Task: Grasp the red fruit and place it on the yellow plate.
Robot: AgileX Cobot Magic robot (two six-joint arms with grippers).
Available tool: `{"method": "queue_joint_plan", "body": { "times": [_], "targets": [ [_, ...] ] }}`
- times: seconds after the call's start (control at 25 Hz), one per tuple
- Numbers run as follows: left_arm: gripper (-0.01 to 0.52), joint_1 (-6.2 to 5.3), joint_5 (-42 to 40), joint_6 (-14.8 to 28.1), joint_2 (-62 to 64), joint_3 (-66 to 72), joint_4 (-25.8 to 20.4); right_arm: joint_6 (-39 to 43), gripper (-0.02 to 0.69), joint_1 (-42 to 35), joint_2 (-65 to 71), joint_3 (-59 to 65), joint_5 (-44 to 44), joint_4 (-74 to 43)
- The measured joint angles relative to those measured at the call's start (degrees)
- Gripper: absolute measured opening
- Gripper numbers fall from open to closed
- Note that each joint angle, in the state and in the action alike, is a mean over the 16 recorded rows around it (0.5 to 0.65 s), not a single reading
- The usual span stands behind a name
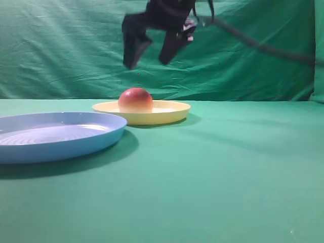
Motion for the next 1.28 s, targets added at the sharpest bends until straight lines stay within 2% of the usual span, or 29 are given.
{"method": "queue_joint_plan", "body": {
  "times": [0.16, 0.32, 0.84, 1.28],
  "targets": [
    [0.157, 0.0, 0.0, 0.0, 0.0, 0.0, 0.0, 2.45, 0.074, -0.01, -9.98, 3.91, 3.93, -0.34],
    [0.157, 0.0, 0.0, 0.0, 0.0, 0.0, 0.0, 3.88, 0.008, -0.01, -20.06, 11.6, 3.78, -0.05],
    [0.157, 0.0, 0.0, 0.0, 0.0, 0.0, 0.0, 4.89, 0.0, -0.01, -56.78, 48.63, -9.45, 2.26],
    [0.157, 0.0, 0.0, 0.0, 0.0, 0.0, 0.0, 5.62, 0.0, -0.03, -78.13, 65.2, -11.21, 0.9]
  ]
}}
